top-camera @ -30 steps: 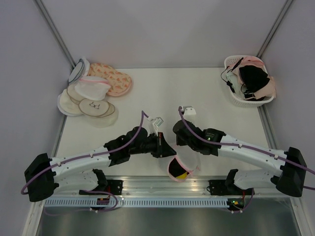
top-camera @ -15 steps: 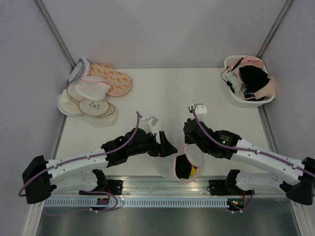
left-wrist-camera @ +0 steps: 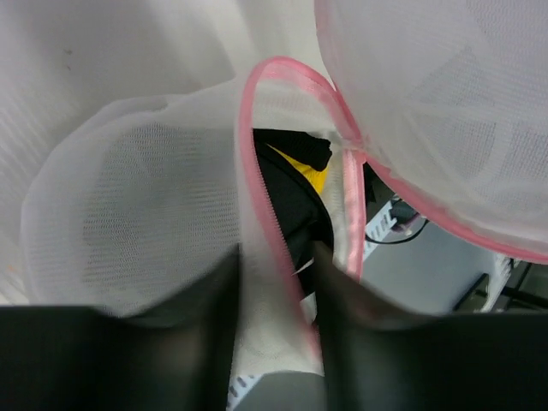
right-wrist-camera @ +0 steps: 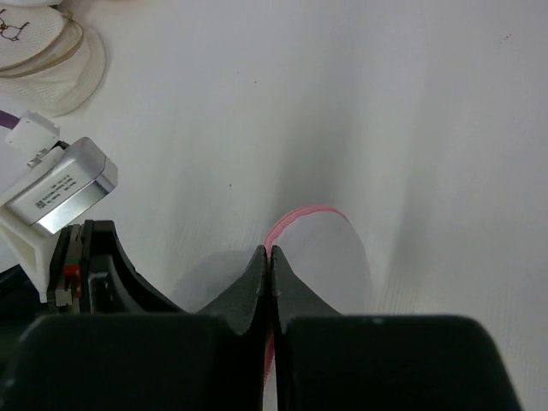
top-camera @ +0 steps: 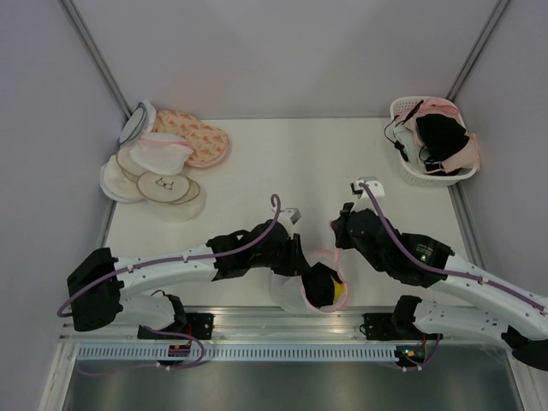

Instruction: Unzip the laundry bag and remove the bra

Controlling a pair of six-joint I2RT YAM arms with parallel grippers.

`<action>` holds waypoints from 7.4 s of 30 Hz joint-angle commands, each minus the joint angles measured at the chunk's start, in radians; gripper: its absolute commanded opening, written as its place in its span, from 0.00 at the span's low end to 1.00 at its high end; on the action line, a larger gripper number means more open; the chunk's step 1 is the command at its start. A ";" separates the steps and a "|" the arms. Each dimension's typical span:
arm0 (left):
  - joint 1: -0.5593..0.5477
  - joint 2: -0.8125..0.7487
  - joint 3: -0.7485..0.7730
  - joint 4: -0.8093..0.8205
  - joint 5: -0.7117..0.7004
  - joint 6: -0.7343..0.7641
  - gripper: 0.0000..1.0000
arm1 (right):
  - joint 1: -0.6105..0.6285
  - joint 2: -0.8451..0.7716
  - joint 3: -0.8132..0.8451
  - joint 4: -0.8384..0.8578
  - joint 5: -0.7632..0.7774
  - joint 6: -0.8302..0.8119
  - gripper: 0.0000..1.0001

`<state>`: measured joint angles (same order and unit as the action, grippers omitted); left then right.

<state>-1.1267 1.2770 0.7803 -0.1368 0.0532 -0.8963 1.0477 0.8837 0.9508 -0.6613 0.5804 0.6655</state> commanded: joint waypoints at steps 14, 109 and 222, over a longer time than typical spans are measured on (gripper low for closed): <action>0.054 -0.209 0.022 -0.303 -0.316 0.042 0.02 | -0.003 0.032 0.124 -0.697 0.548 0.472 0.07; 0.081 -0.416 -0.253 -0.144 -0.145 -0.096 0.02 | 0.132 0.406 -0.509 1.122 -0.537 0.106 0.00; 0.243 -0.495 -0.342 -0.092 0.028 -0.085 0.02 | -1.198 0.846 0.706 0.557 -0.209 -0.236 0.98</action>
<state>-0.8913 0.8021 0.4343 -0.2592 0.0780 -0.9833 -0.1749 1.9251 1.6466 -0.1947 0.3359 0.4488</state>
